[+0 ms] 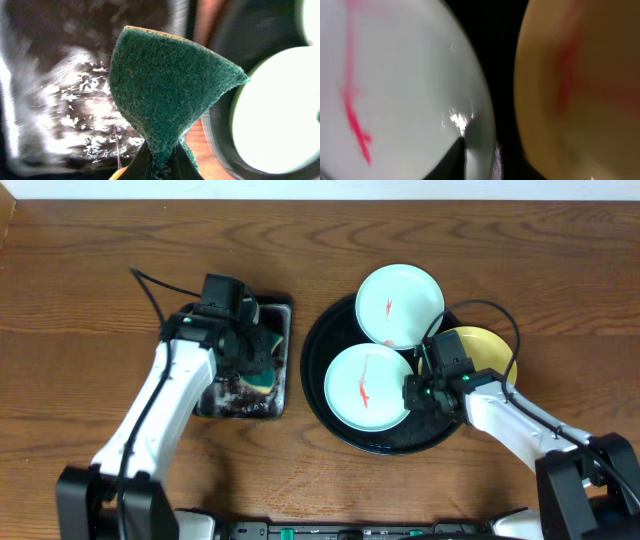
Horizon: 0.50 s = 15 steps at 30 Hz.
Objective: Clean dirty plates on tray and stack at the side
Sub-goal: 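Lift the green sponge with the left gripper onto the mint plate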
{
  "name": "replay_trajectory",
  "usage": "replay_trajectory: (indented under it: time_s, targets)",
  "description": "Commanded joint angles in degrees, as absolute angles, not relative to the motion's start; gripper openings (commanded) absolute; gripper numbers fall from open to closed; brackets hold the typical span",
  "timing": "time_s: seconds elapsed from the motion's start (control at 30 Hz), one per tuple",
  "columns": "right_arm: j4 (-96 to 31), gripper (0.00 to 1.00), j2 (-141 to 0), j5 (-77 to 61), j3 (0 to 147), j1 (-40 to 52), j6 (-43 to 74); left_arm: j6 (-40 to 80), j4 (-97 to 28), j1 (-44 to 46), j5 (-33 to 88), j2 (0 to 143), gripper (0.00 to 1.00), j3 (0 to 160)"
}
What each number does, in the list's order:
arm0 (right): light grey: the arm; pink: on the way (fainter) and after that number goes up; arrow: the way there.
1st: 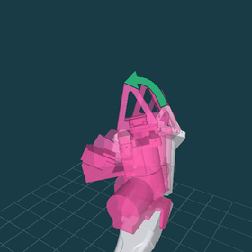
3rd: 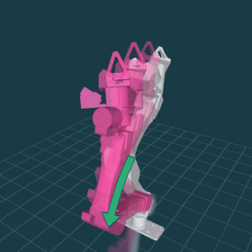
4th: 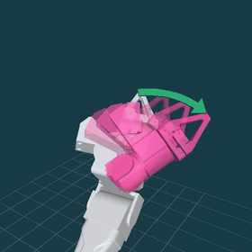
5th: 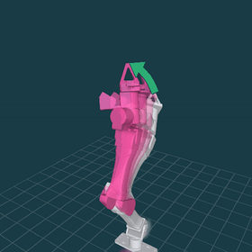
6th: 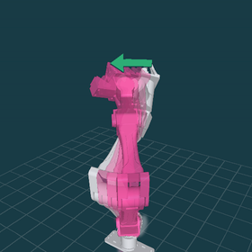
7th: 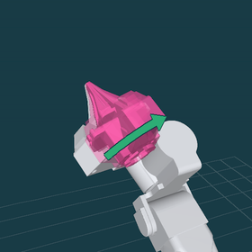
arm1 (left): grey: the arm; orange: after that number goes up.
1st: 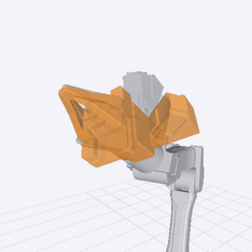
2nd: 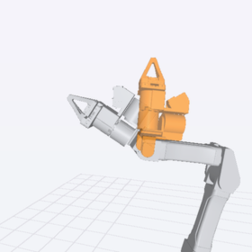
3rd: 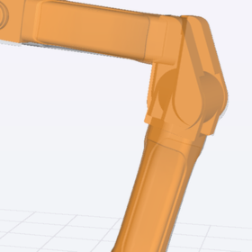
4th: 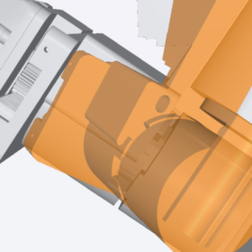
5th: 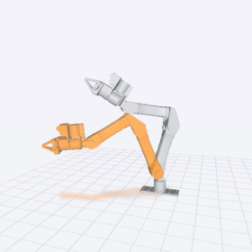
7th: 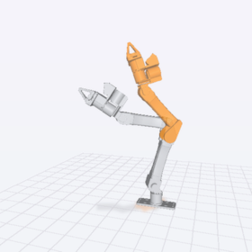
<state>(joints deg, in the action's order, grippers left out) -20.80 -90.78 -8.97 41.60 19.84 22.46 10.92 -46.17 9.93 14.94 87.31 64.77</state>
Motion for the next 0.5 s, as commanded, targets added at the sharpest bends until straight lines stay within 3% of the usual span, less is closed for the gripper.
replay_trajectory:
  time_s: [0.0,0.07,0.47]
  targets:
    - [-17.9,0.09,-93.6,-9.9,42.0,20.4,23.8,11.8,-45.8,11.4,22.2,86.1,0.07,65.8]
    - [-16.4,0.01,-93.9,-9.8,42.0,20.4,23.8,14.1,-44.7,13.5,22.2,86.2,0.07,65.5]
    - [-17.8,0.01,-93.9,-6.4,42.0,20.5,25.3,28.9,-26.2,31.6,19.6,95.1,0.08,63.0]
